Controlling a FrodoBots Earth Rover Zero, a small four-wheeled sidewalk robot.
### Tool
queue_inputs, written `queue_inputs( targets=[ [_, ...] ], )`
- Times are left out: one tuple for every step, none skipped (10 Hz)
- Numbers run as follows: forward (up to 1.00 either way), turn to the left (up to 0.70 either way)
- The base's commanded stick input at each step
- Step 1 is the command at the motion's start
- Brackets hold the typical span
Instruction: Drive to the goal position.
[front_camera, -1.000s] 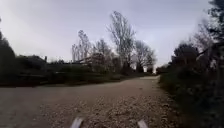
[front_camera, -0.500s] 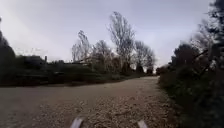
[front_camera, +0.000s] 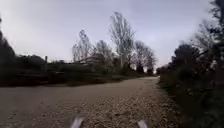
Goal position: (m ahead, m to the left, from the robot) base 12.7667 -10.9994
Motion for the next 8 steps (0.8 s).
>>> queue_inputs(
  targets=[
    [0.0, -0.7],
    [0.0, -0.7],
    [0.0, -0.7],
    [0.0, -0.7],
    [0.0, -0.7],
    [0.0, -0.7],
    [0.0, -0.7],
    [0.0, -0.7]
  ],
)
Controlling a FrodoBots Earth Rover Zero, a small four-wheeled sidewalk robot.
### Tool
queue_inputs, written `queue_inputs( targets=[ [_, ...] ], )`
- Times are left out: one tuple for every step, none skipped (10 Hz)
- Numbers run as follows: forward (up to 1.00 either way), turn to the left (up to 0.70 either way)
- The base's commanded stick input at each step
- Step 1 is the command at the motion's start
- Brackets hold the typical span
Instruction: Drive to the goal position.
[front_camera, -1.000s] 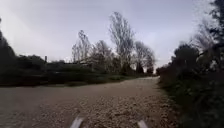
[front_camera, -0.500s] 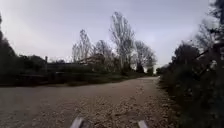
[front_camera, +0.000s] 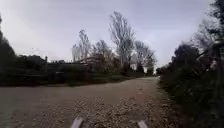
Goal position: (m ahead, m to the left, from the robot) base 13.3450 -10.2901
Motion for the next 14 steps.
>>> queue_inputs(
  targets=[
    [0.0, -0.7],
    [0.0, -0.7],
    [0.0, -0.7],
    [0.0, -0.7],
    [0.0, -0.7],
    [0.0, -0.7],
    [0.0, -0.61],
    [0.0, -0.03],
    [0.0, 0.0],
    [0.0, 0.0],
    [0.0, 0.0],
    [0.0, 0.0],
    [0.0, 0.0],
    [0.0, 0.0]
  ],
)
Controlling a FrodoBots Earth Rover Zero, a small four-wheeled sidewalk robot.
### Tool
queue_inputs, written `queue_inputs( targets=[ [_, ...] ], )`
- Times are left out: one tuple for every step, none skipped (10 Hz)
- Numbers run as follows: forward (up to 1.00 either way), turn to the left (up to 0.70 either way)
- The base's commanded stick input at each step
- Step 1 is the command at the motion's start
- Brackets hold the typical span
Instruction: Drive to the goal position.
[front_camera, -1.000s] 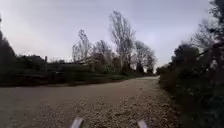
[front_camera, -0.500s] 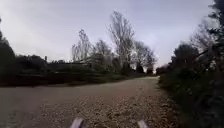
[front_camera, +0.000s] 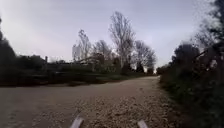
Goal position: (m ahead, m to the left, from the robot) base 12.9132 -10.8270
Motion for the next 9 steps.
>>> queue_inputs(
  targets=[
    [0.0, 0.0],
    [0.0, 0.0],
    [0.0, 0.0],
    [0.45, 0.0],
    [0.69, 0.0],
    [0.7, 0.0],
    [0.7, 0.0],
    [0.69, 0.0],
    [0.7, 0.0]
  ],
)
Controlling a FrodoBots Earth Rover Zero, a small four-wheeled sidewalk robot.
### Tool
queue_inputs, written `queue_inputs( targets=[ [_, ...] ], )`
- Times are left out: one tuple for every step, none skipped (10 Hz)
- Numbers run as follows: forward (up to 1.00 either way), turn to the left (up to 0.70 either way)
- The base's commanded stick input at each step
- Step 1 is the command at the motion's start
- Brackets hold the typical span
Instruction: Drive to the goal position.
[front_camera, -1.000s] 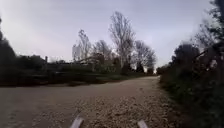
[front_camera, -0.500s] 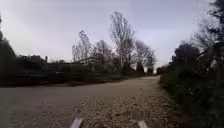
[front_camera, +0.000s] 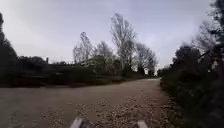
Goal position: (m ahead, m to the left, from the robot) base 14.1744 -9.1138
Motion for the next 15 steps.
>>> queue_inputs(
  targets=[
    [0.7, 0.0],
    [0.69, 0.0],
    [0.69, 0.0],
    [0.69, 0.0],
    [0.69, 0.0],
    [0.69, 0.0],
    [0.69, 0.0],
    [0.69, -0.06],
    [0.69, -0.19],
    [0.69, -0.35],
    [0.69, -0.35],
    [0.69, -0.35],
    [0.69, -0.35],
    [0.69, -0.35],
    [0.69, -0.35]
  ],
)
